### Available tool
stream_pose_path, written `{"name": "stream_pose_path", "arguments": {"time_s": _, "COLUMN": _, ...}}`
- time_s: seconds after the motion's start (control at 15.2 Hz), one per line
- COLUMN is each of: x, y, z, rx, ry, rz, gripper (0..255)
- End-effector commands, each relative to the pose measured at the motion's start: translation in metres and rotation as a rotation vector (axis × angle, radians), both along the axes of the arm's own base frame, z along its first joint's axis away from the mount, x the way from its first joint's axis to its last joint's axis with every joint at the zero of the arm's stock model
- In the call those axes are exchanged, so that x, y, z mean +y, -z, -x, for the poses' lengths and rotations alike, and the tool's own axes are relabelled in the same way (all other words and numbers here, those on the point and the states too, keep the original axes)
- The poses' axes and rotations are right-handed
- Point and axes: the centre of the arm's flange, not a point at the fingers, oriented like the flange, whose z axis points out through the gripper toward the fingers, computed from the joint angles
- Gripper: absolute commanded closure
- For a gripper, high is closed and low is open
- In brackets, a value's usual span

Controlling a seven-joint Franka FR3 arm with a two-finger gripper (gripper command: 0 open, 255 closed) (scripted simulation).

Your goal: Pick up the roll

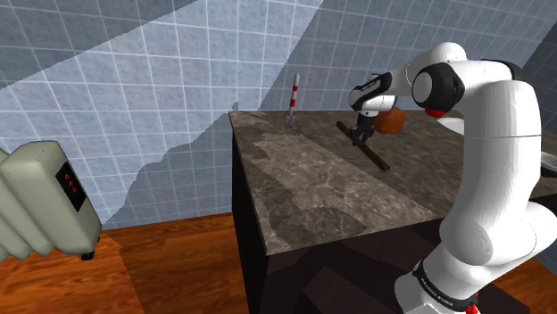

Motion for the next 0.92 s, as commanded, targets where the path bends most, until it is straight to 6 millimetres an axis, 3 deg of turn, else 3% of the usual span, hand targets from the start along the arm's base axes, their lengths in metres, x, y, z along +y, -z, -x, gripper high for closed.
{"name": "stream_pose_path", "arguments": {"time_s": 0.0, "x": -0.001, "y": -0.010, "z": 0.000, "rx": 0.000, "ry": 0.000, "rz": 0.000, "gripper": 255}}
{"name": "stream_pose_path", "arguments": {"time_s": 0.73, "x": -0.001, "y": -0.068, "z": 0.000, "rx": 0.000, "ry": 0.000, "rz": 0.000, "gripper": 255}}
{"name": "stream_pose_path", "arguments": {"time_s": 0.86, "x": -0.001, "y": -0.069, "z": 0.000, "rx": 0.000, "ry": 0.000, "rz": 0.000, "gripper": 255}}
